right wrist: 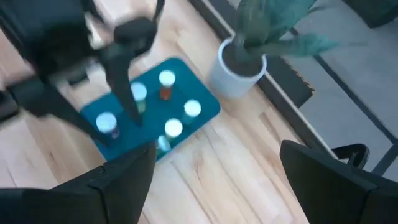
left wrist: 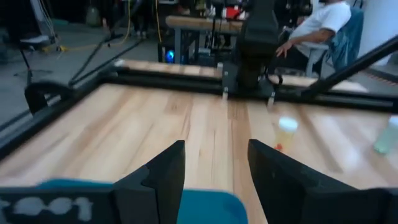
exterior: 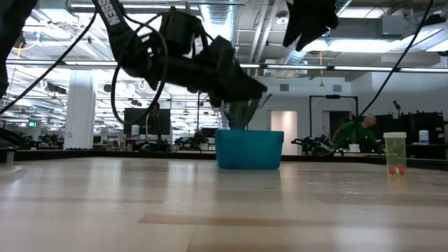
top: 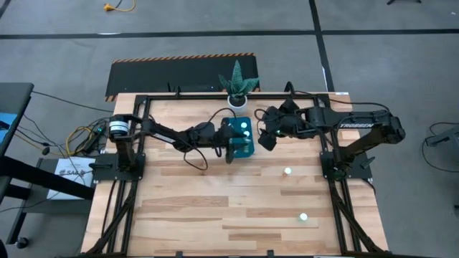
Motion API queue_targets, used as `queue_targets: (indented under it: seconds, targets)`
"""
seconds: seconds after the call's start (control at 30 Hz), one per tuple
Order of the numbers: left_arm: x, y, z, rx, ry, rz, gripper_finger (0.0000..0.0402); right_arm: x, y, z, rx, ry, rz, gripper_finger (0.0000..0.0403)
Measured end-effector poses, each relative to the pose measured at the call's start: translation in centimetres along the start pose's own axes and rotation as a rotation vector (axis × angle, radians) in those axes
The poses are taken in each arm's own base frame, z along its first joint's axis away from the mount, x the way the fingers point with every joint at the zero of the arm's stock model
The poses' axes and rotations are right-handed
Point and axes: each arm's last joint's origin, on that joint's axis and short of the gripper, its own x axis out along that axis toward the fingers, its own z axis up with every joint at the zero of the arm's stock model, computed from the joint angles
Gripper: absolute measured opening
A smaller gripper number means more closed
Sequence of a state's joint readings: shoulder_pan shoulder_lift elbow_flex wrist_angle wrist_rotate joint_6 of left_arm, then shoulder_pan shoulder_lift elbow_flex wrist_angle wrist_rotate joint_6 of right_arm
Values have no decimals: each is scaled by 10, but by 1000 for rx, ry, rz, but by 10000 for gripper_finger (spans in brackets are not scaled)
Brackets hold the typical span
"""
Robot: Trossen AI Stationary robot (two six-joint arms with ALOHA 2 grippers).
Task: Pick and place pill bottles into a basket
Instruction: Put the yellow pill bottle into the blue container
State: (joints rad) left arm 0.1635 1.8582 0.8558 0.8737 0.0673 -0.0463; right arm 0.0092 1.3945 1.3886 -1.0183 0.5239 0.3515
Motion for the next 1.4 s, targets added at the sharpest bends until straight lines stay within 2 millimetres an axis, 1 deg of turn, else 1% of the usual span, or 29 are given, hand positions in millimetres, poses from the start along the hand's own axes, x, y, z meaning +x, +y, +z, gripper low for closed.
queue_targets:
  seconds: [0.13,0.27,0.37,0.47,0.53,0.6,0.7,0.8,0.9,1.13,1.4]
  targets:
    - [-12,-2,28,3,-47,-5,165,7,13,-17,-18,53,28,335]
    - [-35,-5,61,3,-38,-7,165,9,33,-42,-67,127,72,335]
    - [-62,-9,89,24,-33,-7,165,2,39,-68,-71,217,79,335]
    - [-95,-12,113,46,-97,-17,165,-11,38,-92,11,274,108,335]
    - [-116,-14,121,48,-152,-19,165,-21,32,-105,77,301,127,335]
    - [-137,-15,125,38,-198,-19,165,-27,28,-116,129,326,162,335]
    - [-164,-17,118,-5,-236,-18,165,-28,28,-128,134,383,201,335]
    - [-184,-19,106,-66,-256,-31,165,-20,33,-139,87,469,219,335]
    - [-199,-23,94,-118,-270,-60,165,-13,38,-143,67,493,225,335]
    - [-221,-28,52,-228,-230,-81,165,3,42,-146,75,484,266,335]
    - [-241,-29,9,-297,-226,-77,165,15,36,-146,105,521,275,335]
